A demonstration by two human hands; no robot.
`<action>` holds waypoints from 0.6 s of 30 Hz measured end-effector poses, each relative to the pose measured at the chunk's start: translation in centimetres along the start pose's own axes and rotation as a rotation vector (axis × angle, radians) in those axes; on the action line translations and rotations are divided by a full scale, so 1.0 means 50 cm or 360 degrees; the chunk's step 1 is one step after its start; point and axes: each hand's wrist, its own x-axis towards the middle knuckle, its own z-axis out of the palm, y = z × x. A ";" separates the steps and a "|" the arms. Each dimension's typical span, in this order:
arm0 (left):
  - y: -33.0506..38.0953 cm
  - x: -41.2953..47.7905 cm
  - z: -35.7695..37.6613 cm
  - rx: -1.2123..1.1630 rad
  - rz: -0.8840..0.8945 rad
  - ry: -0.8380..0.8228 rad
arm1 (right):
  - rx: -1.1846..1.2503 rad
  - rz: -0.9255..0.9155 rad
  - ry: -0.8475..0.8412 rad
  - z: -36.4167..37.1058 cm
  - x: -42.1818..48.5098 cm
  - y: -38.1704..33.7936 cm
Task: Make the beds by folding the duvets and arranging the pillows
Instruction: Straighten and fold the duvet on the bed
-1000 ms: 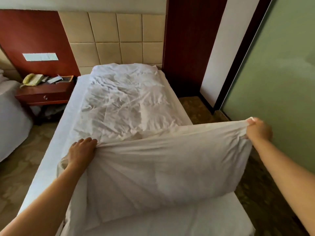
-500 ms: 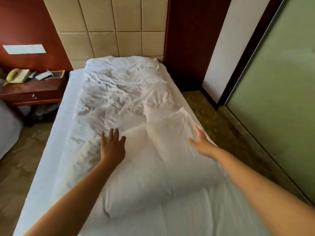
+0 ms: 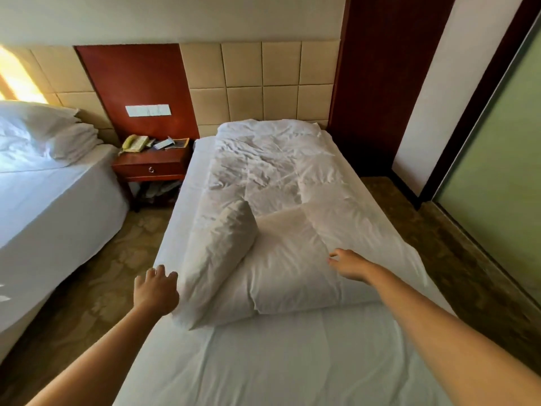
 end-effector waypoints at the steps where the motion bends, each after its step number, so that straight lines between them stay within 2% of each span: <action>1: -0.030 -0.029 0.005 -0.0052 -0.0010 -0.0006 | -0.0019 -0.0035 -0.0010 0.026 -0.019 -0.024; 6: -0.163 -0.118 -0.012 -0.0209 -0.0007 -0.0049 | -0.0026 -0.0112 -0.0003 0.124 -0.108 -0.142; 14: -0.324 -0.100 -0.081 -0.0365 0.0332 0.0295 | 0.0044 -0.0103 0.0308 0.181 -0.197 -0.326; 18: -0.483 -0.070 -0.087 -0.0380 0.0465 0.0428 | 0.0198 -0.0024 0.0512 0.247 -0.194 -0.433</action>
